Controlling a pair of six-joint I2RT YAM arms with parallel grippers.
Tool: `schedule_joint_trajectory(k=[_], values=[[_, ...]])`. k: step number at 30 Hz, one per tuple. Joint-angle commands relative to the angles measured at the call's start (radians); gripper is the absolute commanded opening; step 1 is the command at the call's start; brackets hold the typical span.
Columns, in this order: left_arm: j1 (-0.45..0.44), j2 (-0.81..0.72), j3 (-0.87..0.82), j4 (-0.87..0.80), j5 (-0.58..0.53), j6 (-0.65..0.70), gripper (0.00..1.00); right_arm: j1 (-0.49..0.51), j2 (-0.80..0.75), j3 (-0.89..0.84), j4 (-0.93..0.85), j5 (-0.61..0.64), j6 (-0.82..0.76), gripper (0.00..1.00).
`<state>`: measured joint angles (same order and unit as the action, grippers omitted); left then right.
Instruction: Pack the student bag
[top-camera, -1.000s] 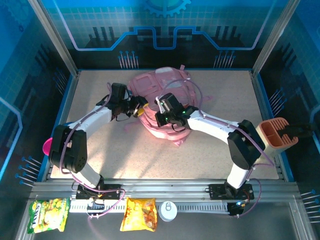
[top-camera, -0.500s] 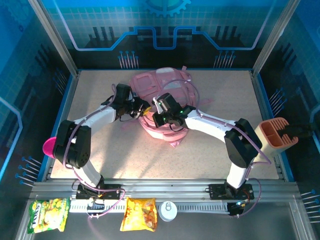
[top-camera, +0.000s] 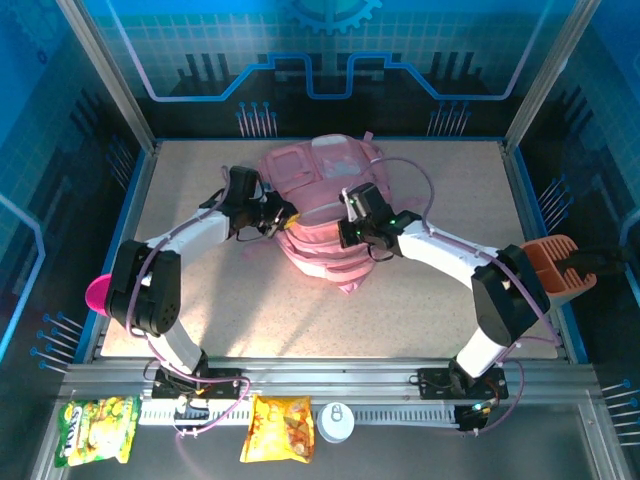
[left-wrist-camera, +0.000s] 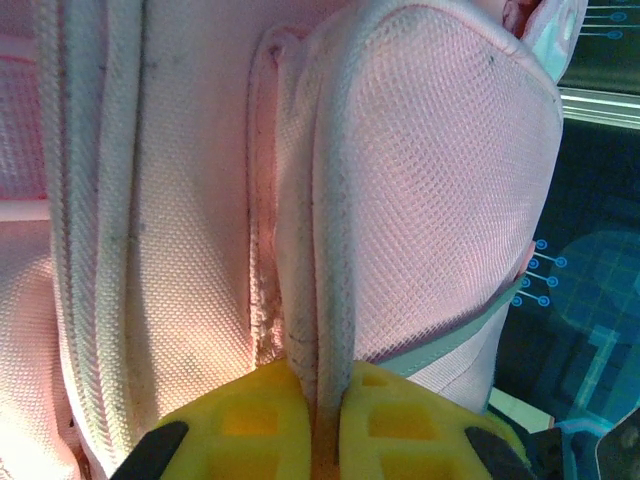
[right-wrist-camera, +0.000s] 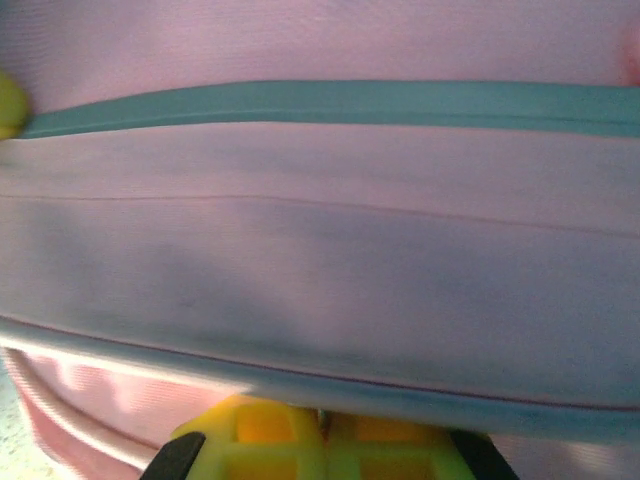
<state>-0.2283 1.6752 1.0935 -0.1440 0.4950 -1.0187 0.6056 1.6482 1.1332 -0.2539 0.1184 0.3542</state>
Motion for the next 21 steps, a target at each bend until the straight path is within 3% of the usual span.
schedule_joint_trajectory(k=[1, 5, 14, 17, 21], values=[[0.051, 0.005, 0.043, -0.066, -0.029, 0.057, 0.00, -0.036, -0.010, 0.023, -0.062, 0.074, 0.008, 0.01], [0.084, -0.028, 0.032, -0.110, -0.076, 0.081, 0.03, -0.007, 0.028, 0.085, -0.069, 0.038, -0.008, 0.00], [0.151, -0.203, -0.047, -0.213, -0.232, 0.123, 0.48, 0.147, 0.194, 0.320, -0.059, -0.089, -0.056, 0.00], [0.154, -0.234, -0.043, -0.247, -0.246, 0.134, 0.52, 0.175, 0.243, 0.386, -0.061, -0.122, -0.048, 0.00], [0.152, -0.244, -0.079, -0.190, -0.175, 0.062, 0.53, 0.204, 0.274, 0.429, -0.056, -0.147, -0.047, 0.00]])
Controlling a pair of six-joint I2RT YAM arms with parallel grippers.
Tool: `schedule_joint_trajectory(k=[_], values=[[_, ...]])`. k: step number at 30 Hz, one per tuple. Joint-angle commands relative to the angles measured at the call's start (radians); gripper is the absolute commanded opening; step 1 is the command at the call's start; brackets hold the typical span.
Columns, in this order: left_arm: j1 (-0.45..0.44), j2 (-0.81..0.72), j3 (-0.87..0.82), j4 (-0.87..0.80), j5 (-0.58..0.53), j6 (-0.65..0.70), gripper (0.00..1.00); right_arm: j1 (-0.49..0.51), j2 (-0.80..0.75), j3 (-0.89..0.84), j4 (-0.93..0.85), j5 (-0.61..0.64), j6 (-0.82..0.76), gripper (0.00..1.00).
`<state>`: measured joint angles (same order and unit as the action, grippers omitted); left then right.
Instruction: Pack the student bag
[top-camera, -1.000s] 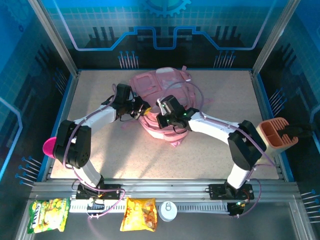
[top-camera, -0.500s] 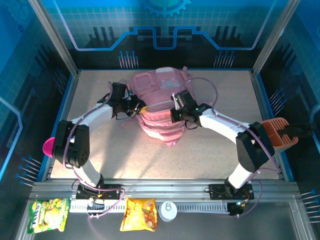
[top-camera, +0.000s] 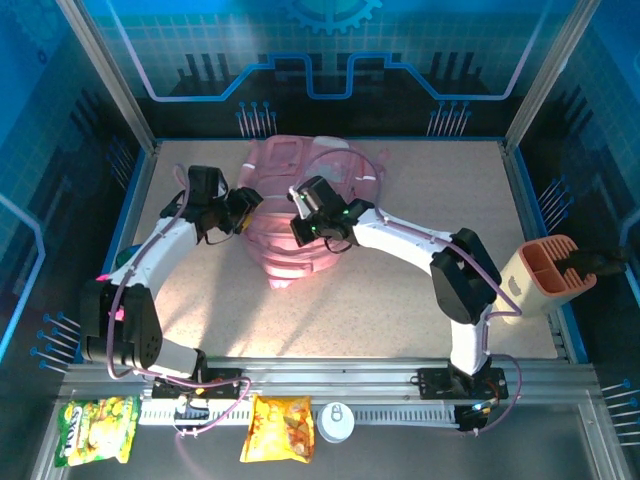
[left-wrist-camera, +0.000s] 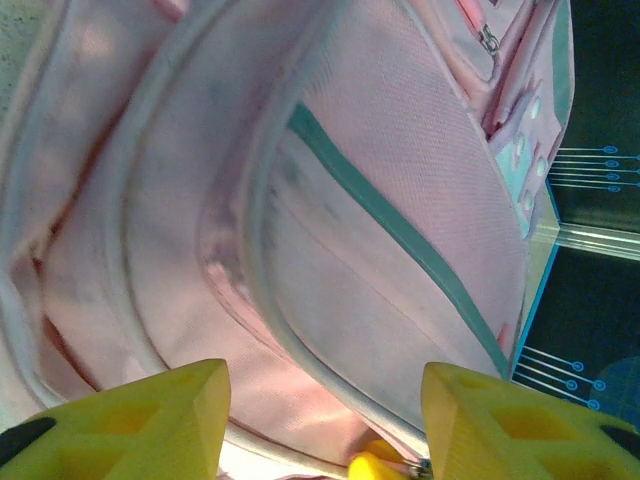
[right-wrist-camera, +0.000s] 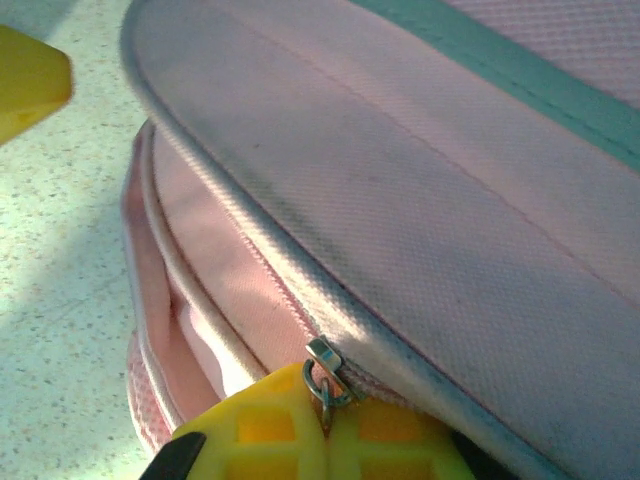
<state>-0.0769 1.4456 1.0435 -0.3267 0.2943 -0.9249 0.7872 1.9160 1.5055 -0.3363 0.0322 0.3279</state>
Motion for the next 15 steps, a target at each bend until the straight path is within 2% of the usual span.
schedule_joint_trajectory(k=[1, 5, 9, 13, 15], values=[[-0.003, -0.014, -0.041, 0.028, 0.051, -0.060, 0.54, 0.026, 0.010, 0.060, 0.029, -0.071, -0.018, 0.00], [-0.034, 0.025, -0.052, 0.126, 0.107, -0.128, 0.53, 0.030, 0.015, 0.055, 0.041, -0.107, 0.005, 0.00], [-0.064, 0.081, -0.020, 0.147, 0.118, -0.142, 0.51, 0.032, 0.014, 0.043, 0.044, -0.117, 0.014, 0.00], [-0.076, 0.114, -0.010, 0.169, 0.109, -0.153, 0.44, 0.032, 0.005, 0.026, 0.045, -0.105, 0.017, 0.00], [-0.080, 0.126, -0.004, 0.169, 0.105, -0.151, 0.36, 0.032, -0.001, 0.015, 0.044, -0.090, 0.015, 0.00]])
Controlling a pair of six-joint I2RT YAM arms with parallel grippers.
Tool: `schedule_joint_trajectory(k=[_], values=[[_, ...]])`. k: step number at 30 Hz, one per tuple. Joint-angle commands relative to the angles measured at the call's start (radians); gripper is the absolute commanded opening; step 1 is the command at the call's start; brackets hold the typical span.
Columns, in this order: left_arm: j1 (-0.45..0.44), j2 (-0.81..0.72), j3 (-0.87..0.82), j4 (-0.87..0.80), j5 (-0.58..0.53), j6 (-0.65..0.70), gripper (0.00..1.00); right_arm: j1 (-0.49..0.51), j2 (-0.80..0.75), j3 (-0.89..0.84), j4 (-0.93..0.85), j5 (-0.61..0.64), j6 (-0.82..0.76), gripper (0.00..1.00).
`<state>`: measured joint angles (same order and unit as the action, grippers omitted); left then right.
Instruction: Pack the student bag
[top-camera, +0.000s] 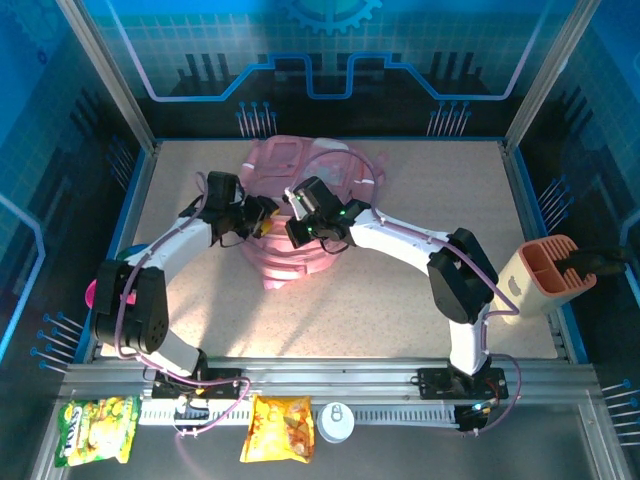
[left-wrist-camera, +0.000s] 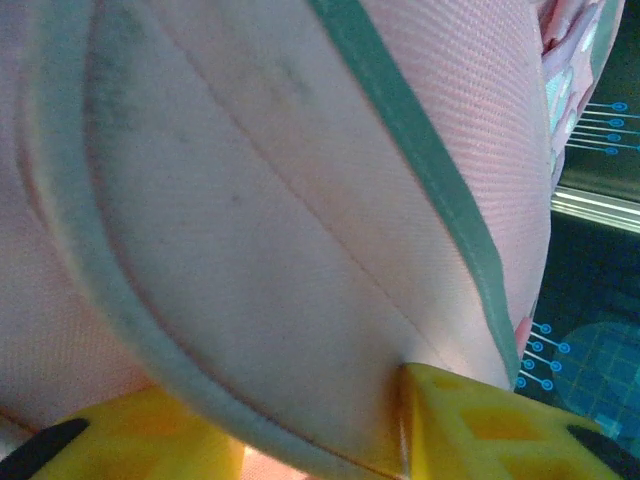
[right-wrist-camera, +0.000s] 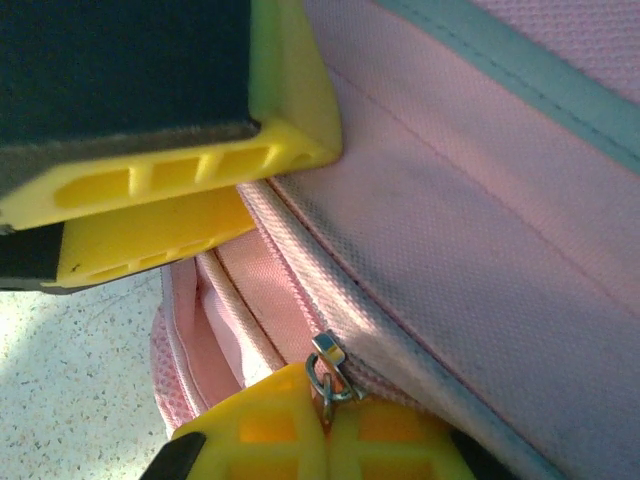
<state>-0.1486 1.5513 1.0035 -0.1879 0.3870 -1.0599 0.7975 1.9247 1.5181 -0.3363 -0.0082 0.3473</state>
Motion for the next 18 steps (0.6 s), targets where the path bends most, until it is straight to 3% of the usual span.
schedule_joint_trajectory(k=[1, 5, 10, 18], values=[[-0.008, 0.023, 0.038, 0.030, 0.007, -0.013, 0.31, 0.021, -0.015, -0.006, 0.040, -0.033, -0.008, 0.00], [-0.008, 0.022, 0.051, -0.004, -0.029, 0.024, 0.14, 0.003, -0.062, -0.079, 0.035, 0.046, -0.031, 0.00], [-0.003, 0.023, 0.069, -0.044, -0.043, 0.069, 0.01, -0.053, -0.166, -0.231, 0.059, 0.088, -0.065, 0.00], [-0.002, 0.046, 0.086, -0.097, -0.007, 0.158, 0.00, -0.163, -0.251, -0.351, 0.075, 0.080, -0.136, 0.00]])
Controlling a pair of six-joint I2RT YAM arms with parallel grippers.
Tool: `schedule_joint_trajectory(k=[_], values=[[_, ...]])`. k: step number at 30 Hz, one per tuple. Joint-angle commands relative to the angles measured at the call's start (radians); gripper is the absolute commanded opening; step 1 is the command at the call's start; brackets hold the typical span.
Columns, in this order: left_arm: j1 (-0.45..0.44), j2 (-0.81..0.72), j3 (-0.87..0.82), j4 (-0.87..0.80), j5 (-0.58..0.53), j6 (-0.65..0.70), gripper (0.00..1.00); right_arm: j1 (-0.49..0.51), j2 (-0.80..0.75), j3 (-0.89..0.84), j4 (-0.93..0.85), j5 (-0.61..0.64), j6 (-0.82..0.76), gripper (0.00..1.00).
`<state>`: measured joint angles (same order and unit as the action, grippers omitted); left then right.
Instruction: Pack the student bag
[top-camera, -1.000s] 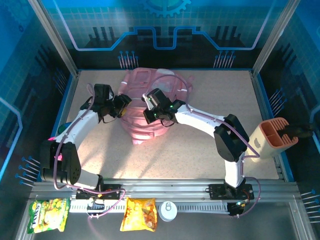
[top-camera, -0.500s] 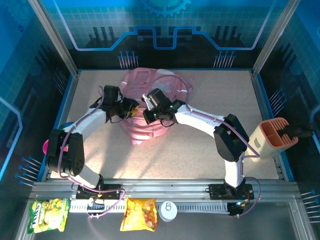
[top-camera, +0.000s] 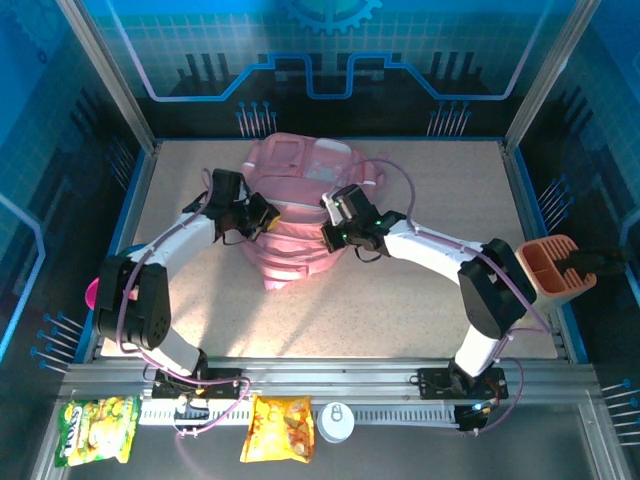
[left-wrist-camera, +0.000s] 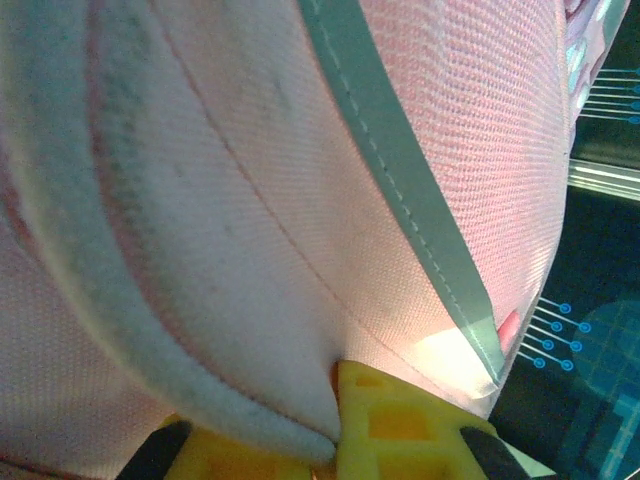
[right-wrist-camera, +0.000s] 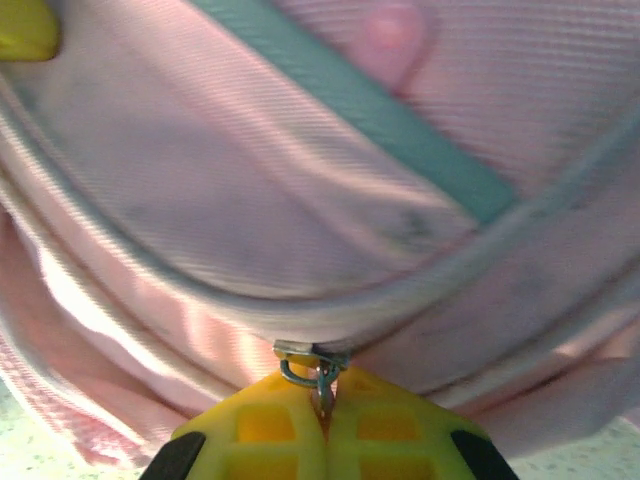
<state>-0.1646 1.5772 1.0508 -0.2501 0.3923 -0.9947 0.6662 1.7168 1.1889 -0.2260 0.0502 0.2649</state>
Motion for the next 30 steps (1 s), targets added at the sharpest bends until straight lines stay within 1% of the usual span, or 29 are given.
schedule_joint_trajectory(k=[1, 2, 5, 7, 11, 14, 16, 19, 20, 21, 22, 23, 24, 25, 26, 28, 30], values=[[0.014, 0.026, 0.046, -0.053, 0.002, 0.115, 0.00, -0.045, -0.041, -0.015, -0.045, 0.002, -0.075, 0.00], [0.014, 0.031, 0.053, -0.071, 0.012, 0.136, 0.00, -0.060, -0.035, -0.003, -0.057, -0.022, -0.086, 0.01], [0.014, 0.043, 0.071, -0.127, 0.026, 0.202, 0.00, -0.136, 0.003, 0.037, -0.086, -0.155, -0.092, 0.02], [0.013, 0.043, 0.081, -0.152, 0.017, 0.235, 0.00, -0.177, 0.037, 0.082, -0.119, -0.187, -0.100, 0.03], [0.010, 0.058, 0.117, -0.193, 0.035, 0.303, 0.00, -0.224, 0.093, 0.172, -0.163, -0.163, -0.113, 0.03], [-0.008, 0.092, 0.170, -0.248, 0.040, 0.367, 0.00, -0.249, 0.109, 0.219, -0.169, -0.133, -0.076, 0.04], [-0.027, 0.115, 0.205, -0.277, 0.039, 0.398, 0.00, -0.262, 0.097, 0.221, -0.172, -0.097, -0.038, 0.03], [-0.043, 0.127, 0.230, -0.273, 0.048, 0.401, 0.00, -0.279, 0.046, 0.178, -0.159, -0.061, -0.007, 0.04], [-0.046, 0.124, 0.232, -0.265, 0.049, 0.396, 0.10, -0.282, 0.025, 0.160, -0.158, -0.060, -0.006, 0.06], [-0.046, 0.113, 0.231, -0.251, 0.047, 0.389, 0.19, -0.283, -0.003, 0.142, -0.156, -0.058, -0.004, 0.12], [-0.046, 0.097, 0.227, -0.234, 0.036, 0.384, 0.27, -0.283, -0.034, 0.121, -0.153, -0.059, -0.001, 0.21], [-0.046, 0.081, 0.225, -0.228, 0.017, 0.382, 0.34, -0.284, -0.065, 0.104, -0.154, -0.059, 0.011, 0.32], [-0.044, 0.062, 0.225, -0.223, -0.008, 0.383, 0.42, -0.288, -0.105, 0.086, -0.157, -0.057, 0.028, 0.45], [-0.043, 0.040, 0.224, -0.219, -0.035, 0.387, 0.49, -0.292, -0.147, 0.069, -0.162, -0.053, 0.042, 0.55], [-0.042, 0.022, 0.222, -0.215, -0.065, 0.395, 0.56, -0.298, -0.183, 0.051, -0.164, -0.043, 0.052, 0.61], [-0.038, -0.018, 0.211, -0.211, -0.167, 0.415, 0.71, -0.316, -0.277, 0.000, -0.163, 0.027, 0.078, 0.75], [-0.029, -0.064, 0.181, -0.187, -0.256, 0.439, 0.81, -0.342, -0.356, -0.053, -0.158, 0.113, 0.083, 0.87]])
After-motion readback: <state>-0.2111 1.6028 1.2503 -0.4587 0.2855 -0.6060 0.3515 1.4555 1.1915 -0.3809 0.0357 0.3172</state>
